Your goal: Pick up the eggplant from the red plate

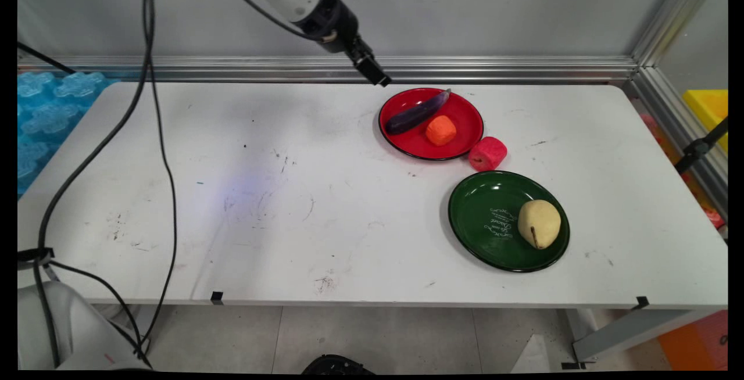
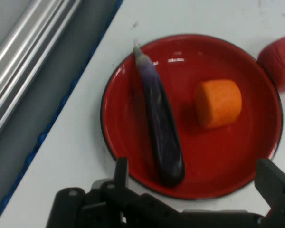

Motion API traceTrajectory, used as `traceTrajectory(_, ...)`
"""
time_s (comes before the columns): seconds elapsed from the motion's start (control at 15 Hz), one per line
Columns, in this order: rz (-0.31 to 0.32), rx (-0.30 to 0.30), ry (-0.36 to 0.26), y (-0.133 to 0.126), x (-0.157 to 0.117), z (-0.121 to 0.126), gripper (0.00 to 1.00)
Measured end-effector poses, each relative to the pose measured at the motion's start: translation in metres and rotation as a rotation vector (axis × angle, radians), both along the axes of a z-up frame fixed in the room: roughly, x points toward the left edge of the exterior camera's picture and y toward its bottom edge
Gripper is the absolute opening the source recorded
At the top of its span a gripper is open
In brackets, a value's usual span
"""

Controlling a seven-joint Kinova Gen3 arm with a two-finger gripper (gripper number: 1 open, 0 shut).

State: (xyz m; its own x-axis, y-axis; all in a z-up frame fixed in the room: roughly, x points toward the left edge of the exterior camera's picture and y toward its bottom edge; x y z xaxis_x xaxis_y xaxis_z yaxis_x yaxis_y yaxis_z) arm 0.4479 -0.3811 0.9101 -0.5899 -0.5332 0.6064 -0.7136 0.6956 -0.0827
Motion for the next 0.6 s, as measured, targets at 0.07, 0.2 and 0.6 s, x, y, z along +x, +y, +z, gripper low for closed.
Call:
traceTrajectory(0.07, -0.001, -0.005, 0.001, -0.007, -0.005, -0.003, 1.0)
traceTrajectory(0.2, -0.005, -0.018, 0.002, -0.021, -0.017, -0.011, 1.0)
traceTrajectory(0.6, -0.015, -0.04, -0.026, -0.061, -0.049, -0.041, 1.0)
